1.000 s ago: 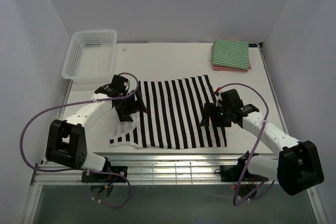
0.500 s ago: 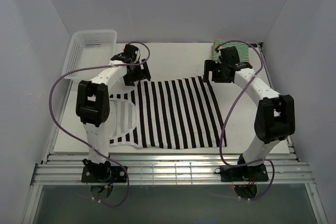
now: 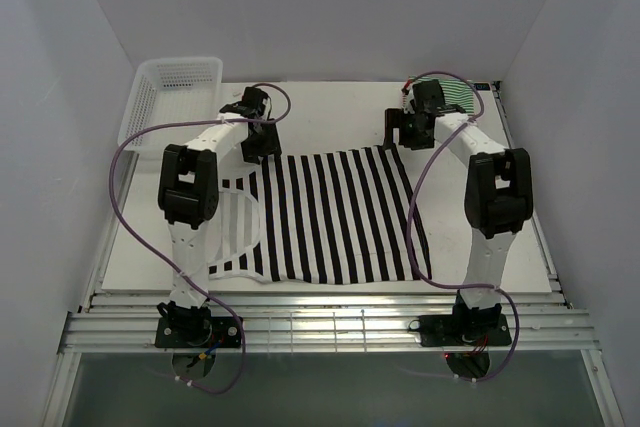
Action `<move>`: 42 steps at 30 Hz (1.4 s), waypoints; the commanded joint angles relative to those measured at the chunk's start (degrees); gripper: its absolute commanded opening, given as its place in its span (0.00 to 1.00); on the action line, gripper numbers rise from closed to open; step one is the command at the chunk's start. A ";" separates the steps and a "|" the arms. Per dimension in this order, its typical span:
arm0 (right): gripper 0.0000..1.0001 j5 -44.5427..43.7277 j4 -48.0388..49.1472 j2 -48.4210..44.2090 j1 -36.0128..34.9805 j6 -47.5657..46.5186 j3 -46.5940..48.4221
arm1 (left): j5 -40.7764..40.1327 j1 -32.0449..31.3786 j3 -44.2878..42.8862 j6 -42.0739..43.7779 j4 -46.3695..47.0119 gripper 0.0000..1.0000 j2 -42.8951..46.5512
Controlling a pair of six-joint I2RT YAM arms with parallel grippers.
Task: Fold and stack the tank tops
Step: Fold the tank top
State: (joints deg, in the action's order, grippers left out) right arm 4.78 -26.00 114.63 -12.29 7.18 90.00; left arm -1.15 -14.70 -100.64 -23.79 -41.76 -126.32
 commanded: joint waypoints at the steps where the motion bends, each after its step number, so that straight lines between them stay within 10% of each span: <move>1: 0.90 0.85 0.07 1.65 0.17 -0.76 3.25 | -1.84 0.37 -2.54 0.76 0.36 0.67 -0.85; 26: 0.90 2.69 0.51 8.41 1.13 -0.85 8.79 | -3.60 0.55 -6.50 2.96 0.98 0.66 -3.49; 31: 0.92 3.05 0.60 9.91 1.13 -0.85 10.28 | -3.60 0.64 -5.18 2.78 0.98 0.52 -4.19; 36: 0.97 2.44 0.77 11.58 1.13 -0.76 11.60 | -1.93 0.64 -1.59 2.96 2.64 0.00 -2.80; 42: 0.86 1.90 1.30 14.65 1.13 0.03 13.62 | -0.44 0.64 0.35 3.49 5.45 0.00 -1.38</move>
State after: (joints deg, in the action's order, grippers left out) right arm 6.98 -25.63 127.83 -11.57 7.01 100.95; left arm -3.64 -14.15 -102.50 -20.82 -37.23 -129.43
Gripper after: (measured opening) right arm 0.891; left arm 0.022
